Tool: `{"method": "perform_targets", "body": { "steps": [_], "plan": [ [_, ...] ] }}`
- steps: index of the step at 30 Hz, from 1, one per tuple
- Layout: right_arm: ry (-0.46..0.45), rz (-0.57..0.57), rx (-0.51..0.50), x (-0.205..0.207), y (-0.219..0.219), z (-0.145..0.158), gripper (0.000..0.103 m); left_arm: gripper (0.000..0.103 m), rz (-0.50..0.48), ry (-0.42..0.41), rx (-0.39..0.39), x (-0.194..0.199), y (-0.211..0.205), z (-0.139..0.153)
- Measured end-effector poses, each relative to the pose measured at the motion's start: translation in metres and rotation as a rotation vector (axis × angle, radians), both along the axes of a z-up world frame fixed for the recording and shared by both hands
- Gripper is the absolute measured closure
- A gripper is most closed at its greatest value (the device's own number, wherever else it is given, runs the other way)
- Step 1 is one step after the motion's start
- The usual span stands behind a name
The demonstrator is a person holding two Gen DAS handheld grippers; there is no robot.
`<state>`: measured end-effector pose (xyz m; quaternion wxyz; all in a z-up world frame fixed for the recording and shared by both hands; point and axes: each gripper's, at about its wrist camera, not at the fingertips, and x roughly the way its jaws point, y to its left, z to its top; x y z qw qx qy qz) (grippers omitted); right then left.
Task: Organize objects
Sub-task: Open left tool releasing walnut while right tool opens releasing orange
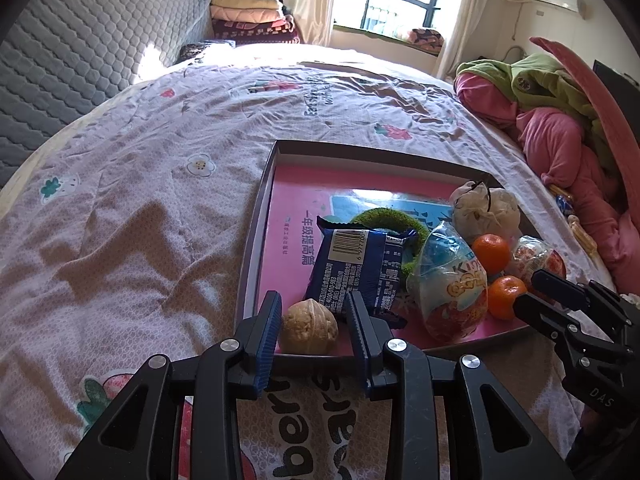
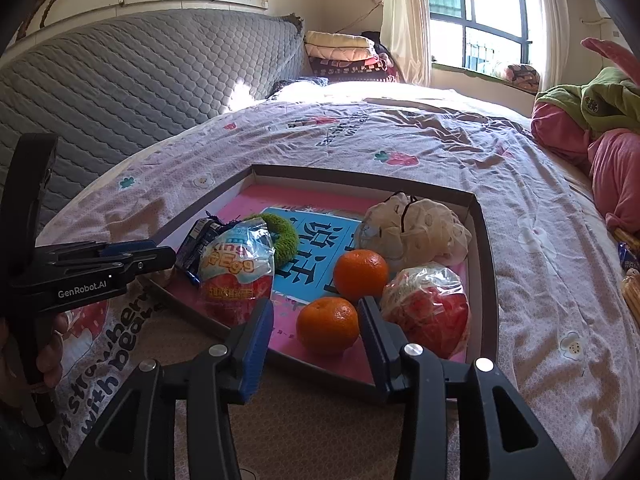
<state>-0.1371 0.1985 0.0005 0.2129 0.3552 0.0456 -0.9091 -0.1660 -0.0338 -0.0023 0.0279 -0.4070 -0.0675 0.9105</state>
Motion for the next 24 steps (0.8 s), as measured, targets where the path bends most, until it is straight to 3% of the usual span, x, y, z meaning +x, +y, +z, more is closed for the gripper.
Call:
{"method": "perform_targets", "body": {
  "steps": [11, 14, 24],
  "plan": [
    [0.011, -0.006, -0.010, 0.001, 0.001, 0.004, 0.054, 0.063, 0.003, 0.006, 0.006, 0.005, 0.002, 0.007],
    [0.018, -0.008, -0.018, 0.002, 0.002, 0.006, 0.051, 0.053, 0.008, 0.009, 0.009, 0.006, 0.003, 0.010],
    [0.038, -0.008, -0.037, 0.005, 0.005, 0.015, 0.043, 0.043, 0.015, 0.000, 0.024, 0.011, 0.005, 0.018]
  ]
}}
